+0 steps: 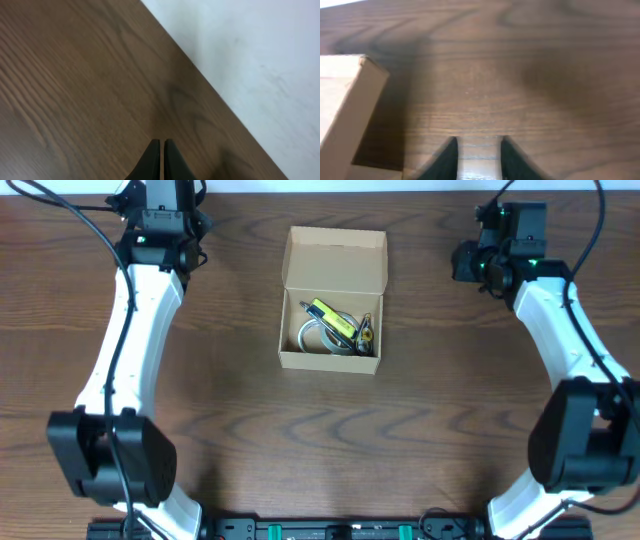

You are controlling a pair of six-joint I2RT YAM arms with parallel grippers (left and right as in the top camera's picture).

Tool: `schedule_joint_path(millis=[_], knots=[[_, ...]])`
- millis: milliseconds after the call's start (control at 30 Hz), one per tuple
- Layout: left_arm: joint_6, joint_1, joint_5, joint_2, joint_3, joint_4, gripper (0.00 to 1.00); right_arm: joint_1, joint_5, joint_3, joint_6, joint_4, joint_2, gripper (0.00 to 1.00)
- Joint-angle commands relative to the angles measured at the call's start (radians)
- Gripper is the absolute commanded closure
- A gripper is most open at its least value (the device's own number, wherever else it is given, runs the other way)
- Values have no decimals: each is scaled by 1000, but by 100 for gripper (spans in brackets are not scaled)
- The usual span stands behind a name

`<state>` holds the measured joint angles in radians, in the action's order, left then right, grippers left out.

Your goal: Pack container

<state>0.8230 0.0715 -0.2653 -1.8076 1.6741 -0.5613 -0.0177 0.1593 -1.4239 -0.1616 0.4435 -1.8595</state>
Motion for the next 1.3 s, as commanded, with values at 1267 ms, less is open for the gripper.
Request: schedule_joint_path(millis=[1267], knots=[[154, -99, 1079, -495, 16, 312, 94, 100, 399, -51, -437, -321, -327, 99]])
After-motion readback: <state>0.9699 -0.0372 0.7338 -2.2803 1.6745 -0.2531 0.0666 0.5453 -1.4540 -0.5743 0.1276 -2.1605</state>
